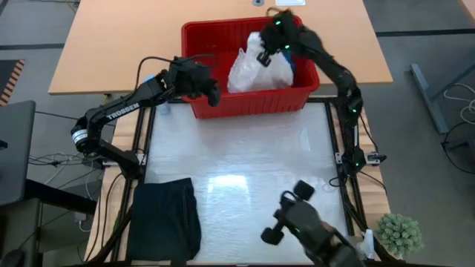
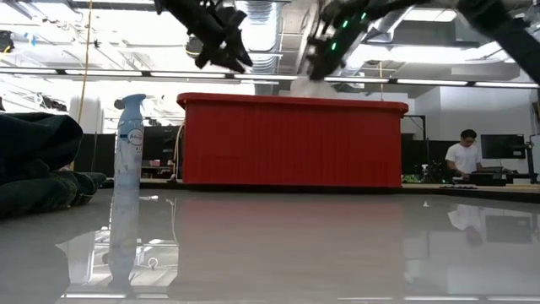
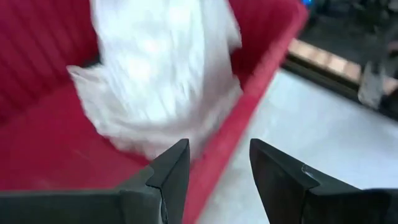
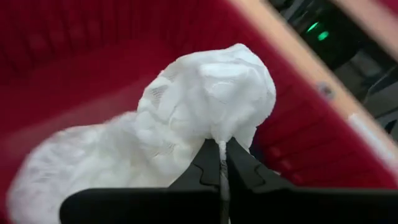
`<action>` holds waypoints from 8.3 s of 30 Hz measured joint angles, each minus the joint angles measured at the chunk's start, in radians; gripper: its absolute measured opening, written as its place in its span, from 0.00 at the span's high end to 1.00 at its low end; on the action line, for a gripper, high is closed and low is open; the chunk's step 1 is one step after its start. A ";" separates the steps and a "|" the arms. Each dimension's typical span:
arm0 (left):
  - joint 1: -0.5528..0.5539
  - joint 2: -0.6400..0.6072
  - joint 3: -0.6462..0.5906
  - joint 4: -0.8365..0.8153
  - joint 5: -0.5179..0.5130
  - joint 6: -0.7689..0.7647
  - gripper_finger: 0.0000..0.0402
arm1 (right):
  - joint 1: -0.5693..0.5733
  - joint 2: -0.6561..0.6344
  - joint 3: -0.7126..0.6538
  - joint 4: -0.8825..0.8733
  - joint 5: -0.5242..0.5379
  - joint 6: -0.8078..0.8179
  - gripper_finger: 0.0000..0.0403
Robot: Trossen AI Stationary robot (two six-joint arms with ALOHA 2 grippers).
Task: Fold Laundry from Bin
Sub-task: Fold the white dress from the red bin
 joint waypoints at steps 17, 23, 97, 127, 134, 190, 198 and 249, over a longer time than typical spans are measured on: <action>-0.064 0.146 -0.241 0.249 0.066 0.227 0.95 | 0.216 -0.429 0.000 0.142 -0.163 0.165 0.94; -0.029 0.210 -0.246 0.360 -0.106 0.295 0.98 | 0.390 -0.520 0.000 0.171 -0.179 0.150 0.94; -0.789 0.021 -0.413 0.588 -1.158 0.386 0.61 | 0.541 -0.527 0.006 0.147 -0.212 0.288 0.94; -0.769 0.009 -0.412 0.650 -1.084 0.450 0.61 | 0.541 -0.527 0.006 0.152 -0.261 0.279 0.94; -0.763 0.009 -0.412 0.650 -1.152 0.495 0.61 | 0.541 -0.527 0.006 0.151 -0.288 0.280 0.94; -0.866 0.032 -0.412 0.707 -1.035 0.656 0.61 | 0.488 -0.527 0.006 0.144 -0.338 0.290 0.94; -0.806 0.030 -0.412 0.709 -1.025 0.627 0.61 | 0.488 -0.527 0.006 0.152 -0.341 0.295 0.94; -0.773 -0.018 -0.240 0.872 -1.357 1.042 0.99 | 0.355 -0.444 0.006 -0.237 -0.353 0.329 0.84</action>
